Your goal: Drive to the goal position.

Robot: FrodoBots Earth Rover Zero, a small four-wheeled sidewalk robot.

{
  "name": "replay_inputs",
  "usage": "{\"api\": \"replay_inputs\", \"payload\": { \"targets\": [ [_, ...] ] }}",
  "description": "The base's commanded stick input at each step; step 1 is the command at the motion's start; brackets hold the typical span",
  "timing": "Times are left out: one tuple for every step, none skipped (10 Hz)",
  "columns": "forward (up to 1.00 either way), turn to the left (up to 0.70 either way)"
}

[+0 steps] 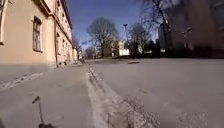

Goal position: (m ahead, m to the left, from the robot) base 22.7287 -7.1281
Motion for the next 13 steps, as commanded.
{"api": "replay_inputs", "payload": {
  "targets": [
    [0.85,0.0],
    [0.85,0.0],
    [0.85,0.0],
    [0.85,0.0],
    [0.85,0.0],
    [0.85,0.0],
    [0.85,0.0],
    [0.85,0.0],
    [0.85,0.0],
    [0.85,0.0],
    [0.85,0.0],
    [0.85,0.0],
    [0.85,0.0]
  ]
}}
